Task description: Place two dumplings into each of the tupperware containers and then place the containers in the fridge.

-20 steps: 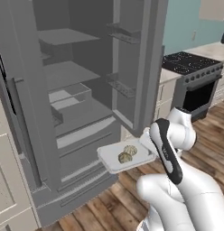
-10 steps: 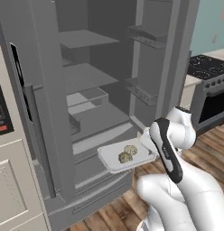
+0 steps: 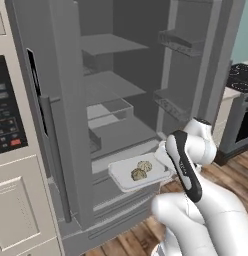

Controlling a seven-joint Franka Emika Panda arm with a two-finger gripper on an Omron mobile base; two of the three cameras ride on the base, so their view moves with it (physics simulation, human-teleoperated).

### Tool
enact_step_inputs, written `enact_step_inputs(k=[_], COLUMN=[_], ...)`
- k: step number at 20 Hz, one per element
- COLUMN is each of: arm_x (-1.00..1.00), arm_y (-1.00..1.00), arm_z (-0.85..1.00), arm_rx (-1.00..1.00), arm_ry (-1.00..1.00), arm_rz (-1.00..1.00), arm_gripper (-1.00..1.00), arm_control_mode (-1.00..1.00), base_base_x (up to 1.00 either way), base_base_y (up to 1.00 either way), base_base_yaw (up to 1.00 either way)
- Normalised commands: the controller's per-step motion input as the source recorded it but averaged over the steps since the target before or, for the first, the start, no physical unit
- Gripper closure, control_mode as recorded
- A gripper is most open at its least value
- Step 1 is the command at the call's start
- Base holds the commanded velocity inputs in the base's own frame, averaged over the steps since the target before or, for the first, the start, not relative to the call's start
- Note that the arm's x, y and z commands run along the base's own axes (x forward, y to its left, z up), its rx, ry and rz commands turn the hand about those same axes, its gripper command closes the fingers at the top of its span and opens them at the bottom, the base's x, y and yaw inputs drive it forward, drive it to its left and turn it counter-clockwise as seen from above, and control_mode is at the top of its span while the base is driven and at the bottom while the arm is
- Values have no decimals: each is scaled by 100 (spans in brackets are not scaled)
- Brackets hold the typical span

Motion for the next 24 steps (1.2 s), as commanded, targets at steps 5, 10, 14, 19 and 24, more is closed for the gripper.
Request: enact_step_inputs(k=[5, 10, 14, 19, 24], arm_x=[0, 0, 0, 0, 0], arm_y=[0, 0, 0, 0, 0], arm_z=[0, 0, 0, 0, 0], arm_rx=[0, 0, 0, 0, 0], arm_ry=[0, 0, 0, 0, 0], arm_rz=[0, 0, 0, 0, 0], arm_gripper=[100, 100, 100, 100, 100], arm_control_mode=[100, 100, 100, 100, 100], base_base_x=[44, 50, 48, 42, 40], base_base_y=[0, -5, -17, -36, -29], base_base_yaw=[17, 15, 14, 11, 11])
